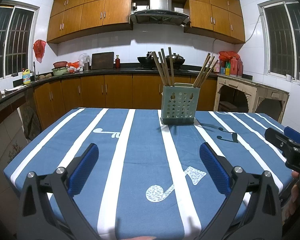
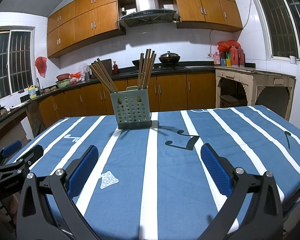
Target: Organize utensils
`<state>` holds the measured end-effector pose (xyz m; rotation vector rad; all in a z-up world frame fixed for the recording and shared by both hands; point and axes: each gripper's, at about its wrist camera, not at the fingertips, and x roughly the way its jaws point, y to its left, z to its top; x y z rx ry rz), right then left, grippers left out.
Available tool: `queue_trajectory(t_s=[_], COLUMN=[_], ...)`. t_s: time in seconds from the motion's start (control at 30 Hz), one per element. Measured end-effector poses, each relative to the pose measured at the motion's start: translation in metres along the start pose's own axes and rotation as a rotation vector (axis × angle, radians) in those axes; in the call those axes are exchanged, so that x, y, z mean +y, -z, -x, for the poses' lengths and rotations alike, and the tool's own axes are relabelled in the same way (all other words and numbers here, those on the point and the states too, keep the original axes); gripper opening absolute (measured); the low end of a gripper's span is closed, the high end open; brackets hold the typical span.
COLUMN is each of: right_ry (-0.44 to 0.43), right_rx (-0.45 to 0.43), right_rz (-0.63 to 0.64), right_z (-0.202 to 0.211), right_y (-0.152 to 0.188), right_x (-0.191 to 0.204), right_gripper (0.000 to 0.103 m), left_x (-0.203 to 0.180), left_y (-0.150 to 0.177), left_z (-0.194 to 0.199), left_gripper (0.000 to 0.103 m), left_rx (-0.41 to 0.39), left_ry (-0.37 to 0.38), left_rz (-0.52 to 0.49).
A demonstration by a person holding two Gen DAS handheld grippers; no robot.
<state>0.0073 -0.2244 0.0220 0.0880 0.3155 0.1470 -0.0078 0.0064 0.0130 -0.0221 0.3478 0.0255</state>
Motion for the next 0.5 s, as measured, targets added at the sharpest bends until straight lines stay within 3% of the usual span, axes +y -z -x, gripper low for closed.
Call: queue_trajectory(t_s=[0.5], right_ry=[0.000], right_rx=[0.000], right_rz=[-0.001], right_z=[0.0003], right_y=[-0.0012], right_x=[0.0004], right_gripper=[0.101], left_x=[0.0007], left_y=[0.0070], left_z=[0.0052], left_gripper=[0.099], left_rx=[0.005], left_ry=[-0.005], left_rz=[0.008])
